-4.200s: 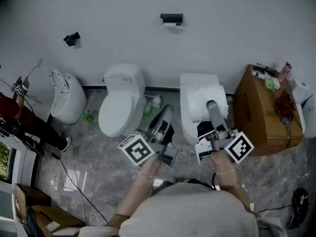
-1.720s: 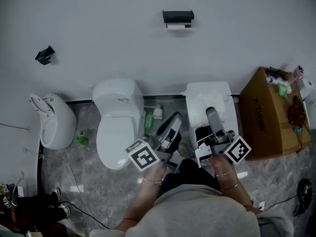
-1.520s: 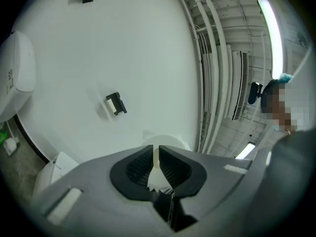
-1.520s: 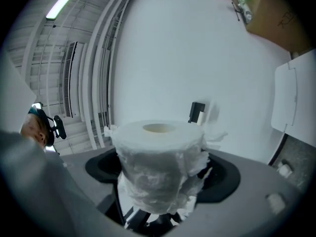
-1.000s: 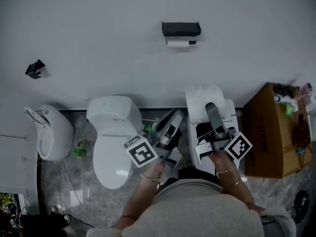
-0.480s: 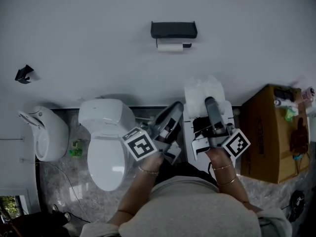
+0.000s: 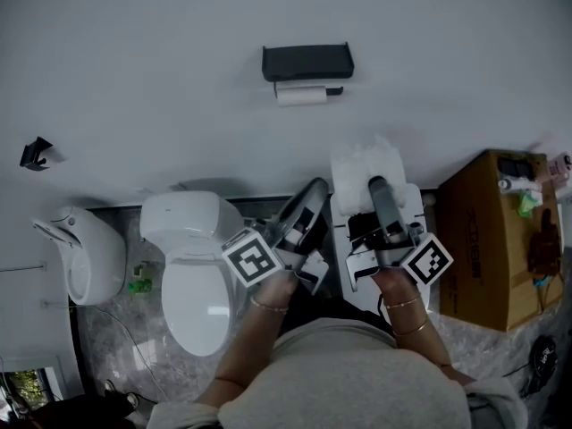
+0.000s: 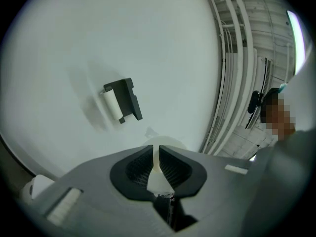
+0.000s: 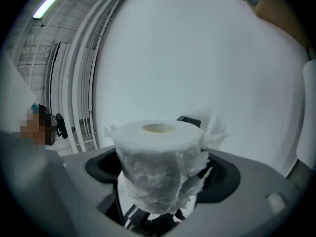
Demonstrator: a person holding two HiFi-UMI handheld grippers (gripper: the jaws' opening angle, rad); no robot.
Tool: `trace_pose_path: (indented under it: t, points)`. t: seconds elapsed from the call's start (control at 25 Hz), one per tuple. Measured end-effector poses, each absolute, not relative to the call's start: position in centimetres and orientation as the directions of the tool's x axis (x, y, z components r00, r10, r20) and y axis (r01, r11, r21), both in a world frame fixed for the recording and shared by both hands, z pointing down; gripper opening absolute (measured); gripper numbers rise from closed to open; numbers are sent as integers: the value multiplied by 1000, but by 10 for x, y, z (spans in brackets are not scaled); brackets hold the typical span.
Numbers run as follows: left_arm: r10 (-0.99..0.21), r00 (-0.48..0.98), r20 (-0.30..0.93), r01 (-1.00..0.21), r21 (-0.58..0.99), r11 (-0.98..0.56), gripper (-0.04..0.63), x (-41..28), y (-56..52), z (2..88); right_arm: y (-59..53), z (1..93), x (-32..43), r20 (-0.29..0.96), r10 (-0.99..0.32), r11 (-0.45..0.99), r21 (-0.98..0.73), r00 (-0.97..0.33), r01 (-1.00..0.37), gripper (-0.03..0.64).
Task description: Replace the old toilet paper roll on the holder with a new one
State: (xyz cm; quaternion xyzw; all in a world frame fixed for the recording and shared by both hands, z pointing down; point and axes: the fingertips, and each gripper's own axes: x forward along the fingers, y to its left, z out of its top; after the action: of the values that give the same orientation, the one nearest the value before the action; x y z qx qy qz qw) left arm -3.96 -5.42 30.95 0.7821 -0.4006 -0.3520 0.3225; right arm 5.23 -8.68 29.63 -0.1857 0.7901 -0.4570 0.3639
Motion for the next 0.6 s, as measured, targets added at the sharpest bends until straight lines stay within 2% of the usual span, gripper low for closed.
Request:
trace_pose_path:
  t: [0.2,0.4,0.6]
  points:
    - [-831,479,-282,-387,782,-488,21,-61,-106,313,-133,308,27,-377,-650,494,-870,-660,11,440]
    - [-847,429,-315,-335,815,-473,21,-92,-141,315,-171,321,6,-339,-677,464,-886,-653,-21,440]
    - [-850,428,-306,-348,812,-468,21,-112,-171,320,-197,320,-12,-338,-683,467,-884,-648,-31,440]
